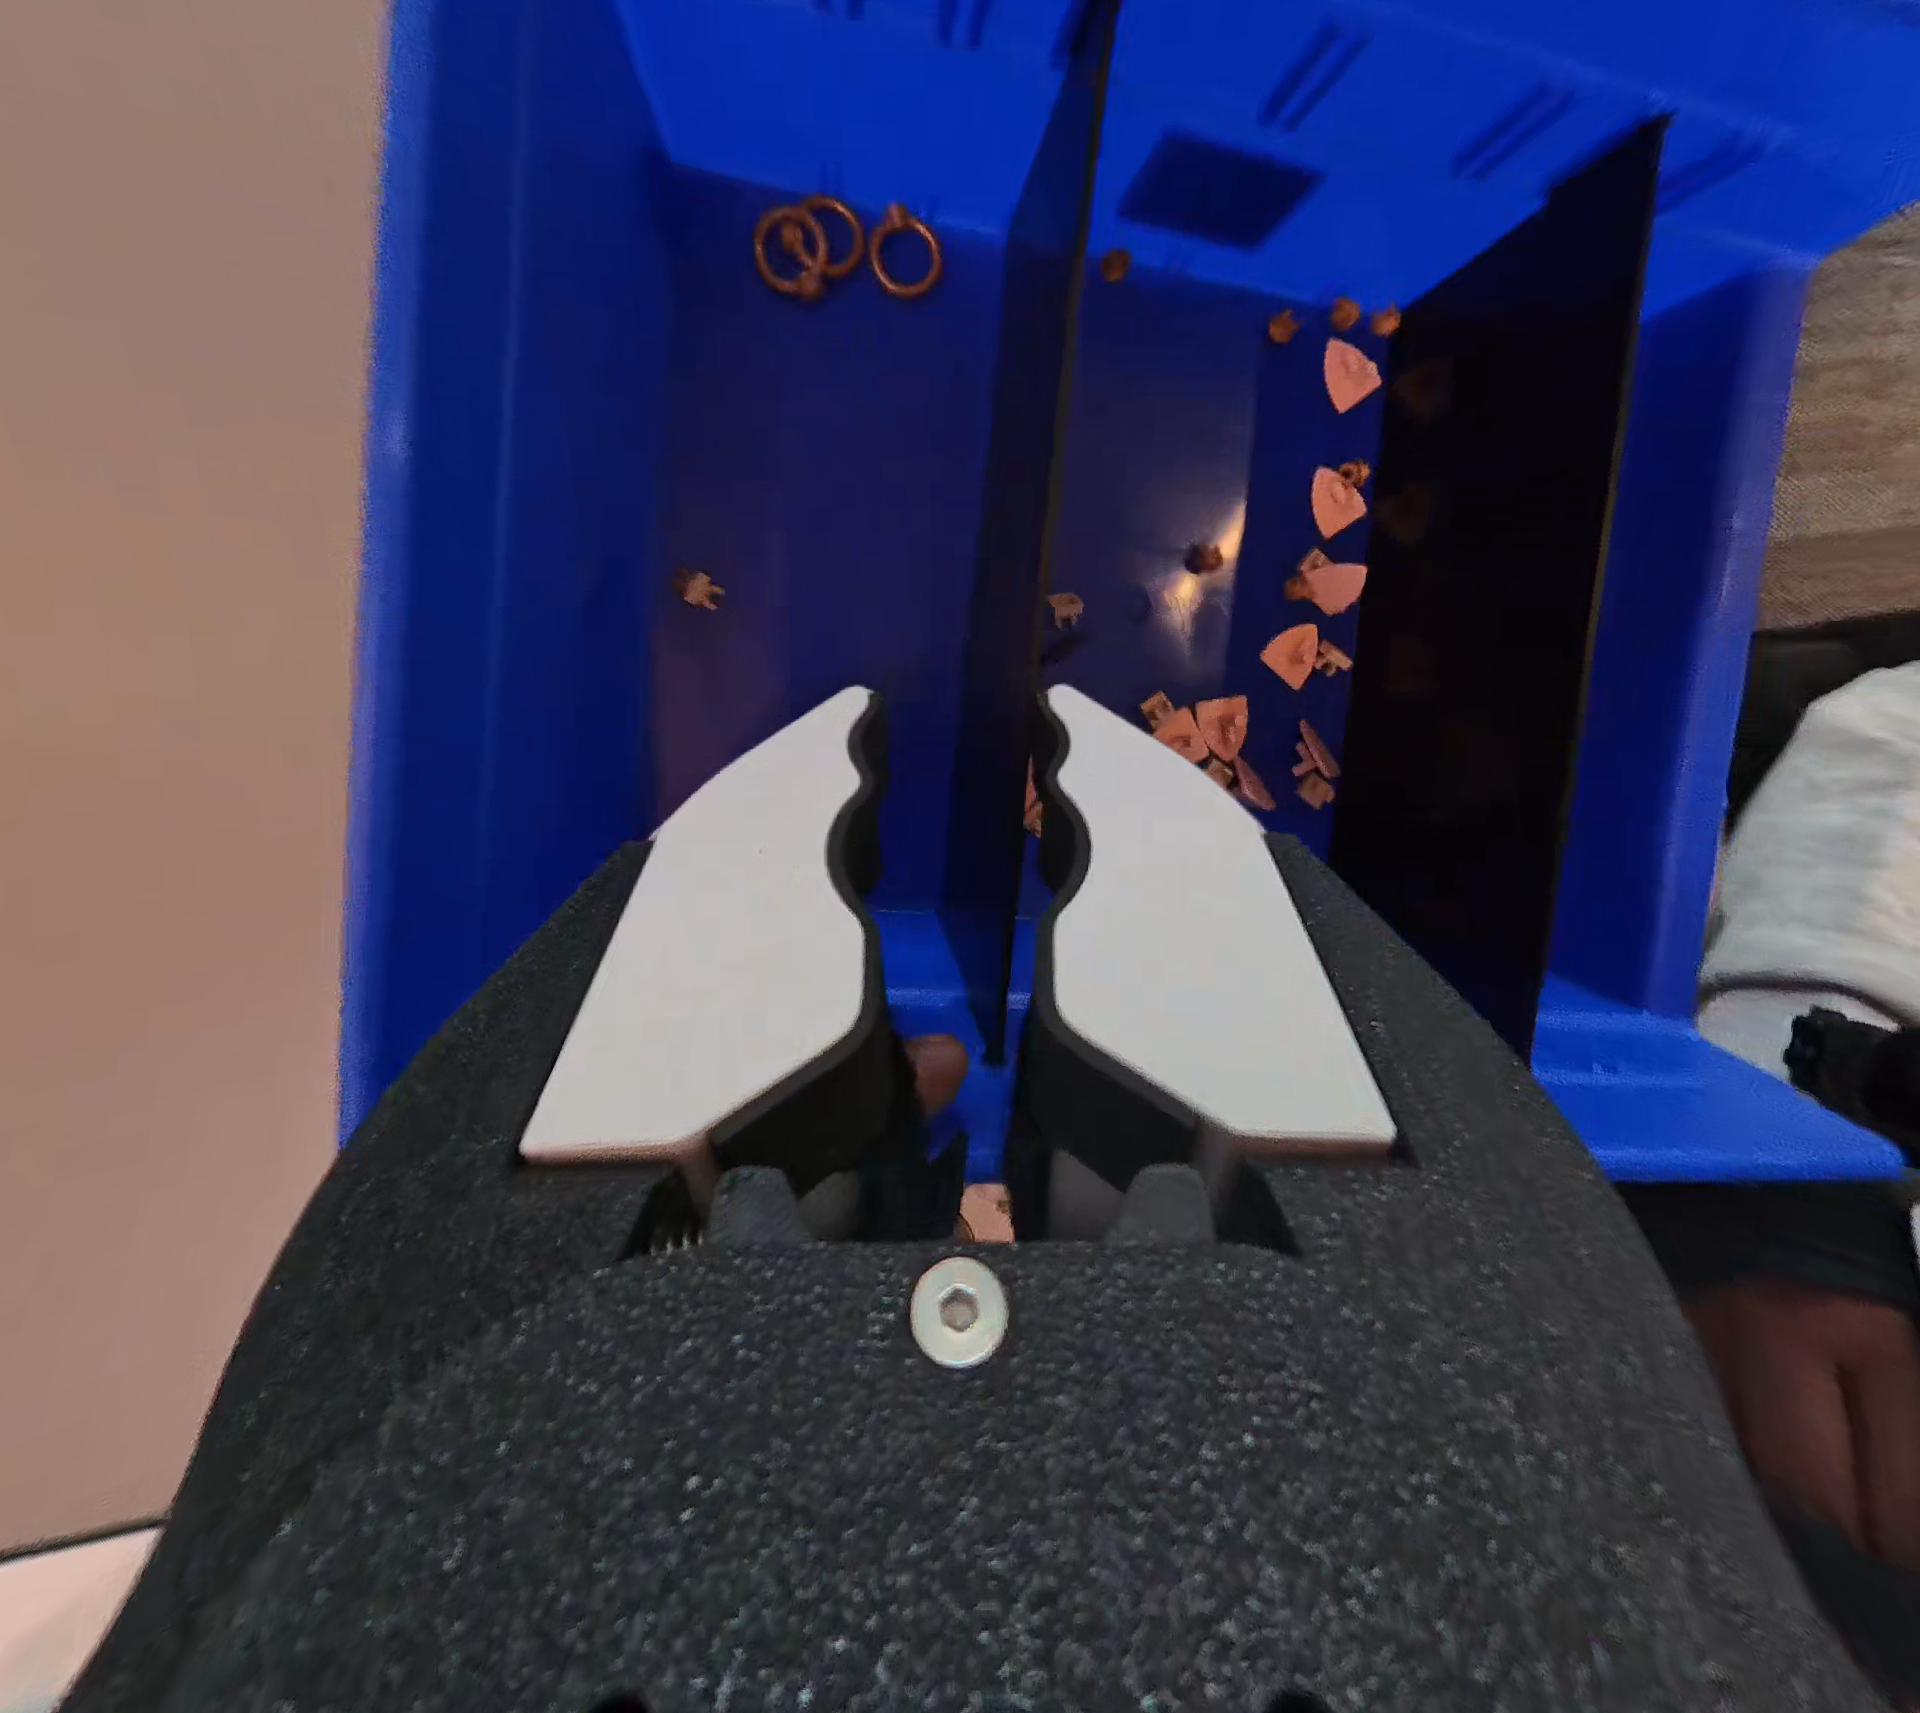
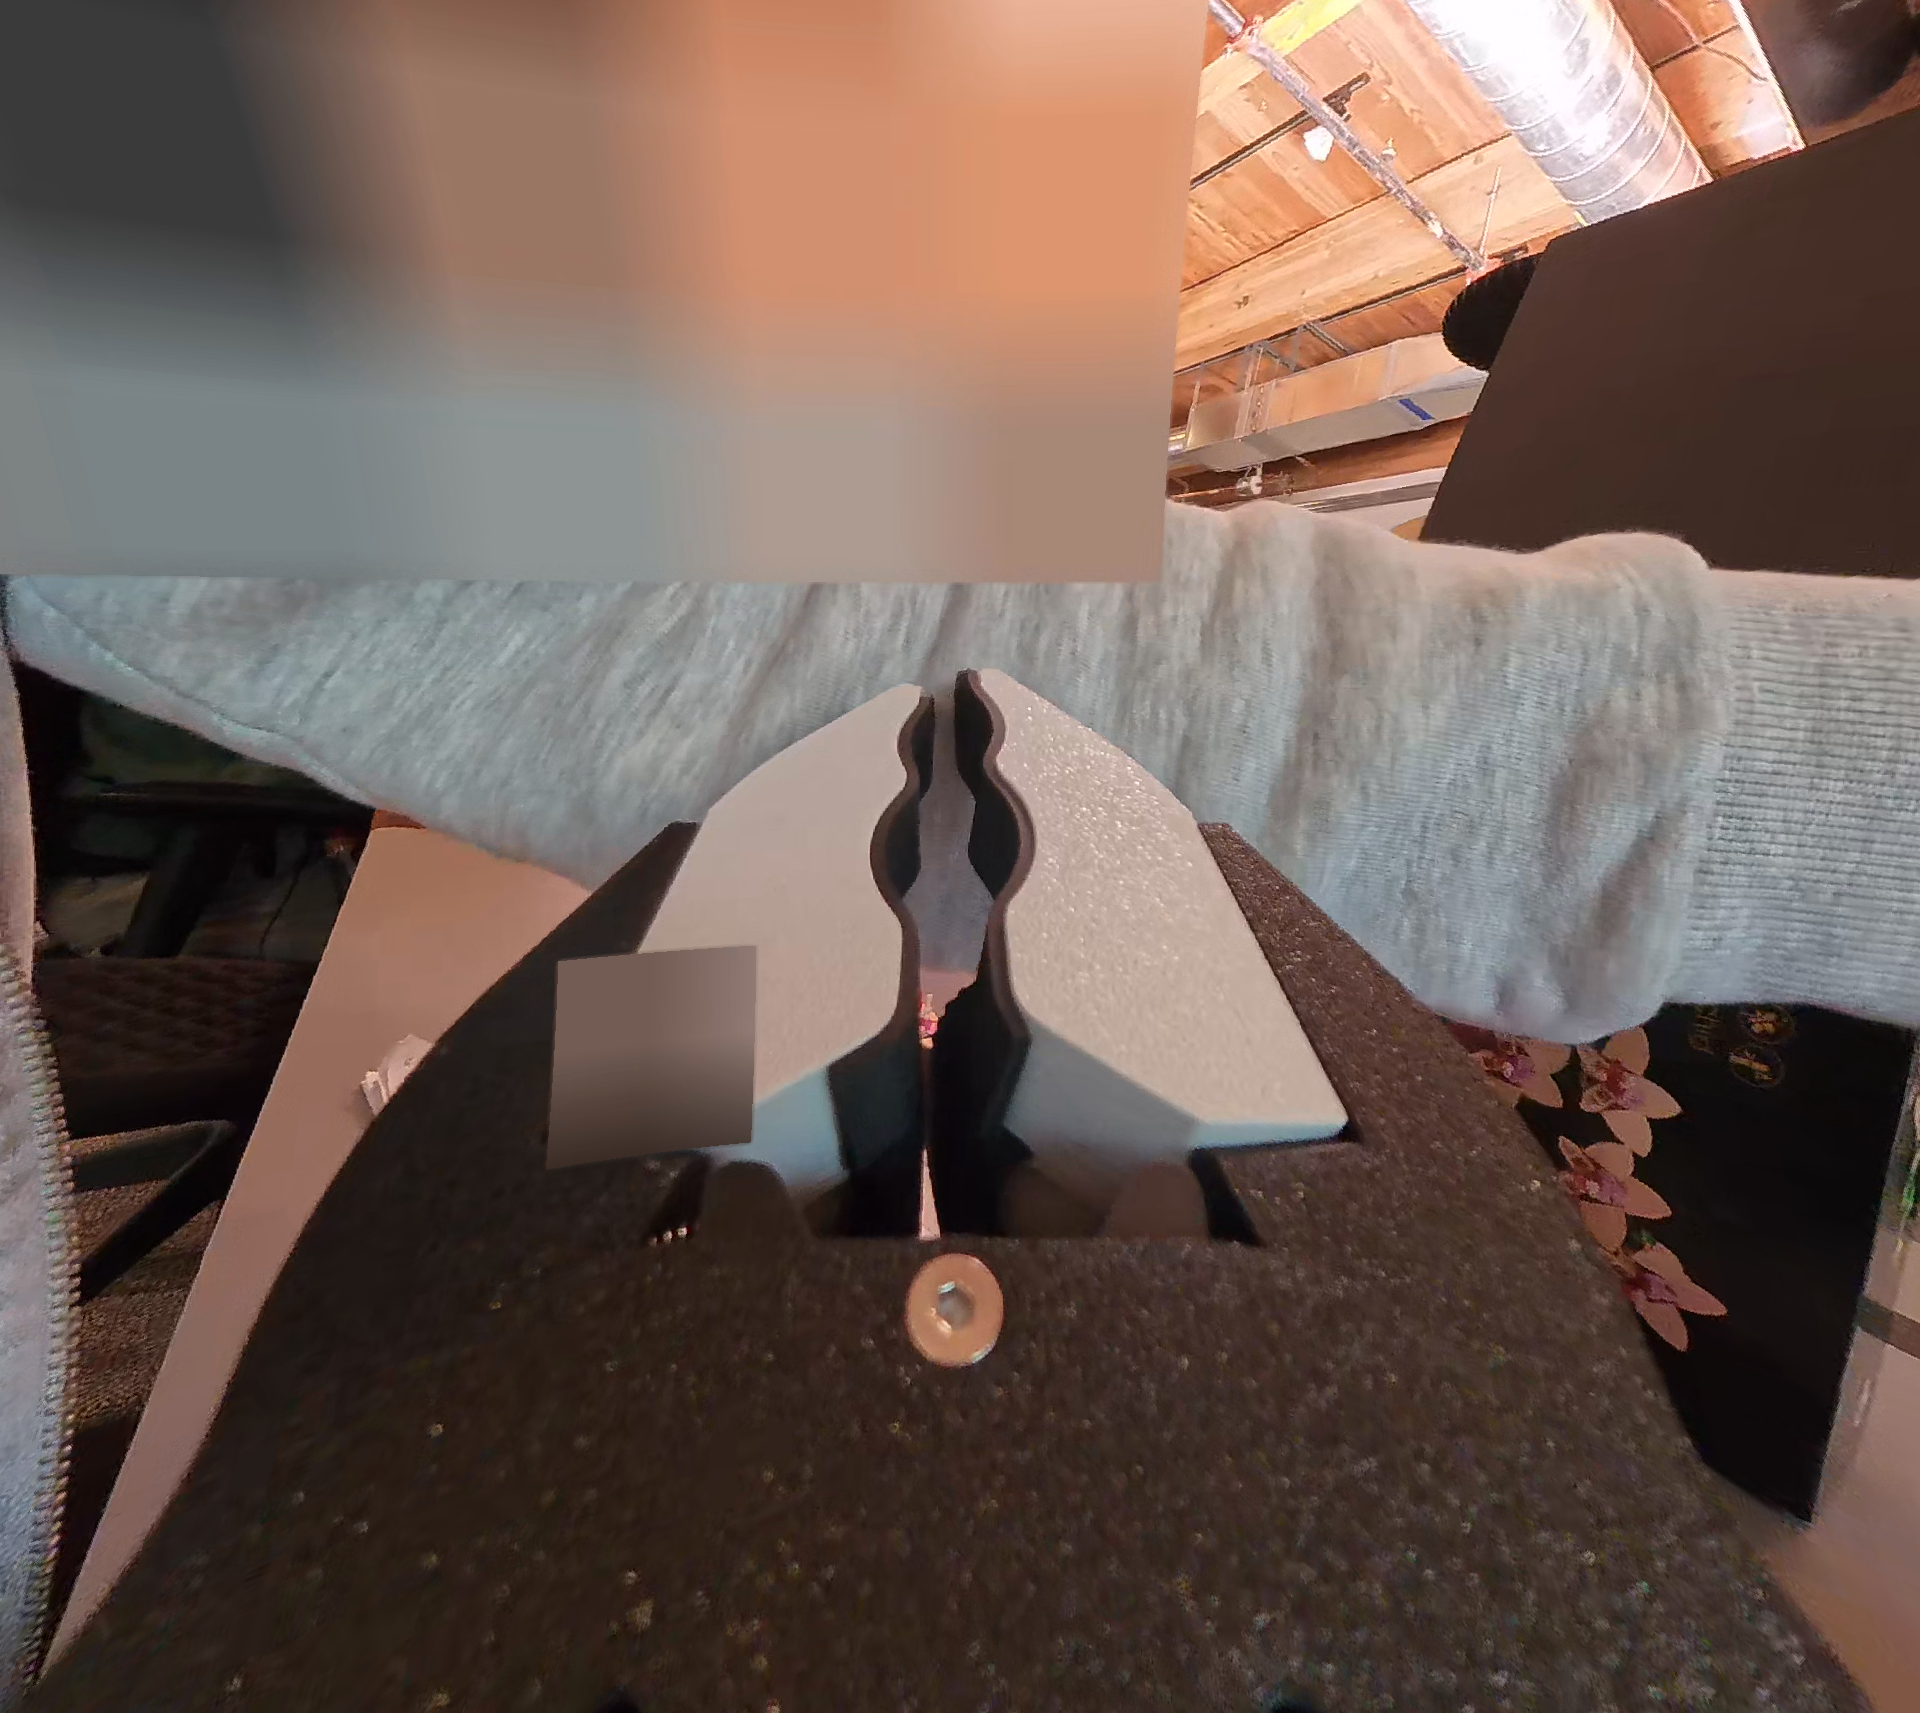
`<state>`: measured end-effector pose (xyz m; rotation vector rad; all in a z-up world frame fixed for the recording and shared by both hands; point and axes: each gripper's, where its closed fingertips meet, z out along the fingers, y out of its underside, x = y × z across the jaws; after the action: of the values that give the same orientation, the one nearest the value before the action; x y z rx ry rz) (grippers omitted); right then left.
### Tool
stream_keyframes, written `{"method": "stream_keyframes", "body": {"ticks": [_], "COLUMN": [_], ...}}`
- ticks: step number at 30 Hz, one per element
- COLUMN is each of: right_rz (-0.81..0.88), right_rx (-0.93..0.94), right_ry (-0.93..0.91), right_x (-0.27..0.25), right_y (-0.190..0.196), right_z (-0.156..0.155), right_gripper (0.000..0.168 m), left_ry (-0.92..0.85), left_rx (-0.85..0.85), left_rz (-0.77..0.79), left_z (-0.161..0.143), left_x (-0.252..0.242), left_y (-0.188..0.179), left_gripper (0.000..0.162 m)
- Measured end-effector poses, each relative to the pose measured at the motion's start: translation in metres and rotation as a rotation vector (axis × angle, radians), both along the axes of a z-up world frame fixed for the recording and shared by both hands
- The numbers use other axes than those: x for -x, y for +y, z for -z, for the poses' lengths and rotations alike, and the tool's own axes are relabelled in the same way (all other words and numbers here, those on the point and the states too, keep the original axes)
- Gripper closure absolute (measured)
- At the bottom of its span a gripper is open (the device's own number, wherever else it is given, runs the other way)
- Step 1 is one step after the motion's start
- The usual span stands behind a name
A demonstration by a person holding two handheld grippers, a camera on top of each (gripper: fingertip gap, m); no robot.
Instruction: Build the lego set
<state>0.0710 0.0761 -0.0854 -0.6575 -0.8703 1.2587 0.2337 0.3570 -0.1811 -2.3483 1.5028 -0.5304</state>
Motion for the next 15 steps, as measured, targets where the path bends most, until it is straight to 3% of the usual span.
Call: {"method": "stream_keyframes", "body": {"ticks": [6,8,11,12,15], "right_rz": [-0.004,-0.004,-0.017,-0.007,0.047], "right_rx": [0.002,0.002,0.017,0.027,0.071], "right_ry": [-0.001,0.000,-0.026,-0.040,-0.099], "right_x": [0.001,0.000,0.001,0.002,0.007], "right_y": [0.000,-0.001,-0.001,0.000,0.011], "right_z": [0.000,0.000,0.003,0.004,0.012], "right_gripper": [0.164,0.164,0.164,0.164,0.163], "left_ry": [-0.148,-0.313,-0.746,-0.856,-0.952], "left_rx": [-0.240,-0.383,-0.650,-0.732,-0.873], "left_rz": [-0.019,-0.011,0.073,0.097,0.100], "left_z": [-0.051,-0.088,-0.185,-0.215,-0.268], "left_x": [-0.010,-0.013,0.005,0.022,0.086], "left_y": [0.015,0.008,-0.049,-0.078,-0.161], "left_gripper": [0.139,0.138,0.131,0.120,0.087]}}
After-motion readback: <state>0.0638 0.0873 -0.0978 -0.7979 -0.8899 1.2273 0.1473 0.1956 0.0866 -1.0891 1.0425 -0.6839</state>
